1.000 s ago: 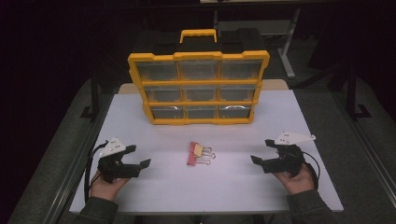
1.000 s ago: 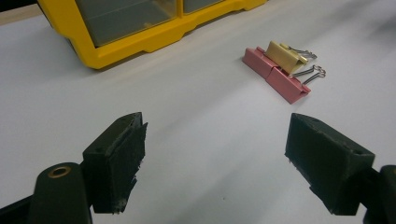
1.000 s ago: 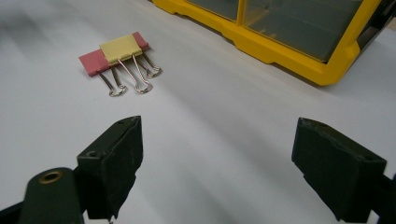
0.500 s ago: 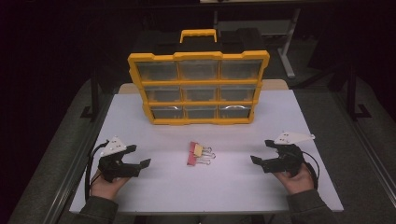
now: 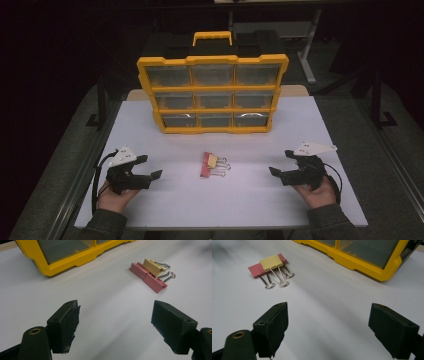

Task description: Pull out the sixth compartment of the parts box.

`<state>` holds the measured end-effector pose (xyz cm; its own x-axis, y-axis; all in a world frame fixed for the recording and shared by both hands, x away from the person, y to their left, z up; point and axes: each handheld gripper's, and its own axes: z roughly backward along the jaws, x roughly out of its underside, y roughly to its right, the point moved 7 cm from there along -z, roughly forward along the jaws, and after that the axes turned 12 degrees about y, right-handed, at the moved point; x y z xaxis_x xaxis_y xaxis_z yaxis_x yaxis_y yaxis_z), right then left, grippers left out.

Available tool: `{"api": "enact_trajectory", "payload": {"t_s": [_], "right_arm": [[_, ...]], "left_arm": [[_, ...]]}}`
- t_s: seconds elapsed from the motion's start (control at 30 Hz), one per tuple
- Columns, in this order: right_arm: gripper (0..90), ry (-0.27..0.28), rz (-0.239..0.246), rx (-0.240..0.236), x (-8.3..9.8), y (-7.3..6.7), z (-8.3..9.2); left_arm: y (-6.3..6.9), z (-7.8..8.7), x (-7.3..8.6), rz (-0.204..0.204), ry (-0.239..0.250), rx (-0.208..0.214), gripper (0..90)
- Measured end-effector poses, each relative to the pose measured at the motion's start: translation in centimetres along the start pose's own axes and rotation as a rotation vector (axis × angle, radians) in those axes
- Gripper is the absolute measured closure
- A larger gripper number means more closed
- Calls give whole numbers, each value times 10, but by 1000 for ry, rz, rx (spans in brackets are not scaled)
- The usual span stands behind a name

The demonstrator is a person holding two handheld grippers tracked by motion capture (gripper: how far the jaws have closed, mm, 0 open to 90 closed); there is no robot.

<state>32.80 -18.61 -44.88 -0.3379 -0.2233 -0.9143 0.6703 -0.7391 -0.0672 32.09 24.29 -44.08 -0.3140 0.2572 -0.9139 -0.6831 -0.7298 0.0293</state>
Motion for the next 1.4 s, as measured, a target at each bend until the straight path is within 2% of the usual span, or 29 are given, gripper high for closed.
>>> {"api": "enact_trajectory", "payload": {"t_s": [0.13, 0.17, 0.27, 0.33, 0.37, 0.4, 0.43, 0.47, 0.53, 0.57, 0.67, 0.7, 0.73, 0.77, 0.8, 0.83, 0.87, 0.97, 1.0, 1.1, 1.13, 1.2, 1.23, 1.27, 1.37, 1.4], "right_arm": [[151, 13, 5, 1, -2, 1, 1], [151, 14, 4, 2, -2, 1, 2], [153, 22, 13, -2, -3, 1, 1], [155, 25, 7, -4, -3, 0, 2], [154, 25, 5, -4, -3, 0, 2], [155, 24, 9, -2, -4, -1, 2], [155, 24, 9, -2, -4, -1, 2], [156, 25, 16, -1, -5, -2, 2], [156, 26, 15, -1, -6, -3, 1], [152, 28, 21, -4, -8, -3, 1], [152, 30, 21, 0, -10, -3, 2], [152, 31, 21, -1, -11, -3, 3], [152, 31, 21, -1, -11, -3, 3], [152, 36, 20, -3, -11, -3, 3], [152, 36, 16, -5, -11, -2, 3], [152, 36, 16, -5, -11, -2, 3], [152, 36, 11, -5, -12, -2, 4], [153, 39, 22, -8, -13, -2, 4], [153, 39, 15, -8, -13, -2, 5], [155, 36, 20, -8, -13, -2, 5], [156, 39, 19, -7, -12, 0, 7], [157, 43, 19, -8, -12, 1, 7], [160, 44, 10, -5, -11, 2, 8], [160, 44, 10, -5, -11, 2, 8], [162, 42, 12, -8, -10, 2, 8], [164, 40, 14, -7, -11, 1, 8]], "left_arm": [[1, 0, 0, -8, -7, 3, 221], [1, 0, 1, 0, -4, 4, 223], [2, 0, 0, -8, 2, 7, 237], [4, 1, -2, 0, 19, 24, 252], [6, 1, -4, 22, 33, 41, 266], [9, 1, -6, 26, 45, 66, 289], [9, 1, -6, 26, 45, 66, 291], [14, -2, -9, 43, 45, 106, 292], [16, -4, -10, 46, 43, 123, 296], [20, -6, -13, 63, 51, 155, 299], [25, -10, -24, 90, 84, 214, 293], [27, -11, -26, 100, 79, 232, 288], [27, -11, -26, 100, 79, 232, 279], [29, -14, -30, 120, 82, 258, 279], [33, -20, -36, 155, 94, 308, 253], [33, -20, -36, 155, 94, 308, 258], [36, -26, -44, 193, 119, 342, 263], [37, -35, -49, 179, 109, 335, 243], [39, -44, -53, 179, 92, 328, 224], [40, -52, -56, 186, 76, 329, 210], [40, -58, -57, 209, 60, 335, 211], [40, -64, -58, 224, 63, 332, 211], [39, -71, -59, 242, 51, 326, 235], [39, -71, -59, 242, 51, 326, 250], [41, -83, -66, 254, 65, 299, 273], [44, -90, -70, 242, 72, 260, 281]]}}
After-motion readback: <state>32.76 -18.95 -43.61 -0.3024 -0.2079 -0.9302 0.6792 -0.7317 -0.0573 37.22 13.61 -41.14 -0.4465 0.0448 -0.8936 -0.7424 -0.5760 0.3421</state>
